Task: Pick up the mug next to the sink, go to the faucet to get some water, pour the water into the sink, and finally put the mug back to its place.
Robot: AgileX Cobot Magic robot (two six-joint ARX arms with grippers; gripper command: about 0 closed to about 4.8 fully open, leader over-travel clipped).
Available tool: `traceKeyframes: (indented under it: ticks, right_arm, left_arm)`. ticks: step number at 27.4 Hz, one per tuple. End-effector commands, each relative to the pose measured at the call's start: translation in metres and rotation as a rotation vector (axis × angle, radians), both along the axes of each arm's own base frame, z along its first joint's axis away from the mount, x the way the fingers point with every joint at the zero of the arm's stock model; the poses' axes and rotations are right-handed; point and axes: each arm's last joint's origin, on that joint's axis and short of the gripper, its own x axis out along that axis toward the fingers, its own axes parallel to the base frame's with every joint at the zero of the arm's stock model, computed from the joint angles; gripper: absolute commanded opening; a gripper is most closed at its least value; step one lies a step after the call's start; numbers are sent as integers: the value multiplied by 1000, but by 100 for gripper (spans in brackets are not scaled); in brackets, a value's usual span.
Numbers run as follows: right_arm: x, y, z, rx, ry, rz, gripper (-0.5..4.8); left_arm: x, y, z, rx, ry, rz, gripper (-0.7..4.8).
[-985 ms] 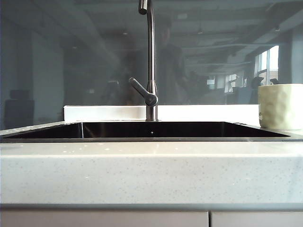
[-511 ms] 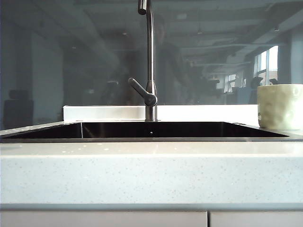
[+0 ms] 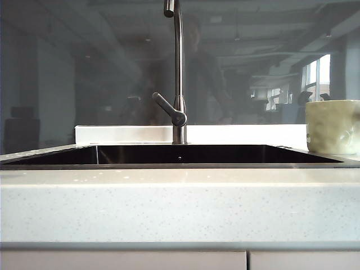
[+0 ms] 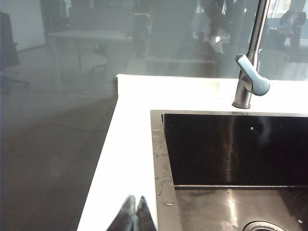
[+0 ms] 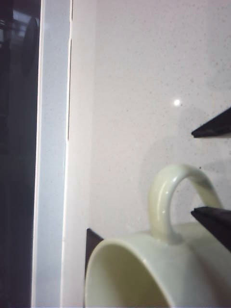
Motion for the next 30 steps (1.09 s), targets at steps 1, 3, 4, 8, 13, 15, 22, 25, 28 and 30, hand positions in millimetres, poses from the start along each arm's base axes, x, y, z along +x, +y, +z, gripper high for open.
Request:
traceKeyframes:
  ticks: [1, 3, 4, 8, 13, 15, 22, 25, 28, 30]
  right_arm:
    - [6, -2, -1, -15, -20, 4, 201]
    - [9, -2, -3, -16, -23, 4, 201]
    - [11, -3, -4, -16, -24, 4, 201]
    - [17, -4, -5, -18, -30, 11, 201]
    - [21, -5, -2, -22, -44, 12, 200]
    - [22, -6, -1, -23, -46, 13, 199]
    - [31, -8, -1, -23, -49, 15, 199]
    - [32, -8, -1, -23, -49, 15, 191]
    - [32, -8, -1, -23, -49, 15, 100]
    - [31, -8, -1, -23, -48, 15, 97]
  left_arm:
    - [0, 0, 2, 1, -8, -1, -4]
    - [0, 0, 2, 1, -9, -4, -4]
    - [0, 0, 2, 1, -9, -4, -4]
    - [0, 0, 2, 1, -9, -4, -4]
    - [0, 0, 2, 1, -8, -4, -4]
    - [0, 0, 2, 1, -8, -4, -4]
    - [0, 0, 1, 1, -7, -4, -4]
    - [0, 0, 1, 1, -7, -4, -4]
    - [0, 0, 1, 1, -7, -4, -4]
    - [0, 0, 1, 1, -7, -4, -4]
